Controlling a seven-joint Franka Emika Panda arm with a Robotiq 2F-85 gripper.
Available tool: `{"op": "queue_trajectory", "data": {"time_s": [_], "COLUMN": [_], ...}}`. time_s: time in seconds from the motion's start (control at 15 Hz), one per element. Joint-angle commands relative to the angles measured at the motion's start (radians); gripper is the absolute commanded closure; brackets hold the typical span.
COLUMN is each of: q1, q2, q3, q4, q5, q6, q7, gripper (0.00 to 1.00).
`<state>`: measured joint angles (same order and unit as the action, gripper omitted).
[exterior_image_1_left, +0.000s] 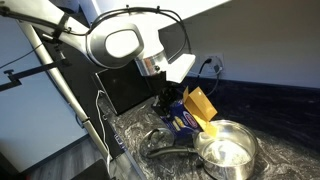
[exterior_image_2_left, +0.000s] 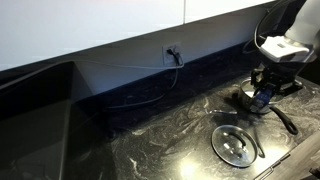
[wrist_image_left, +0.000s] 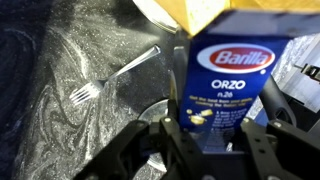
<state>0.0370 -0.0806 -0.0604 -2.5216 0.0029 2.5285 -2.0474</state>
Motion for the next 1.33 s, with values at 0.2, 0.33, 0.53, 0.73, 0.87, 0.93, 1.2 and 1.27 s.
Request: {"op": "queue_trajectory", "data": {"time_s": [0.2,0.33,0.53,0.73,0.87,0.93,1.2,1.27], "q1": [-0.022,-0.031,-0.047,-0.063,-0.072,-0.077,-0.094,-0.097], "q2": [0.022,0.032,0.044,0.054,0.060,0.063,0.073,0.076], "q3": [-0.017,-0.020,-0.022,-0.023,-0.023,-0.023,-0.024,-0.024], "q4": [0.040,0.046,0.057,0.070,0.083,0.089,0.111,0.117], "q5": [0.115,0.150,0.202,0.254,0.285,0.298,0.341,0.351], "q6": [-0.041,-0.043,-0.057,-0.075,-0.095,-0.101,-0.137,-0.145], "q7": [-0.125,-0.163,-0.216,-0.271,-0.303,-0.314,-0.363,-0.374], "gripper": [0.82,0.82,0.82,0.82,0.82,0.82,0.82,0.82]}}
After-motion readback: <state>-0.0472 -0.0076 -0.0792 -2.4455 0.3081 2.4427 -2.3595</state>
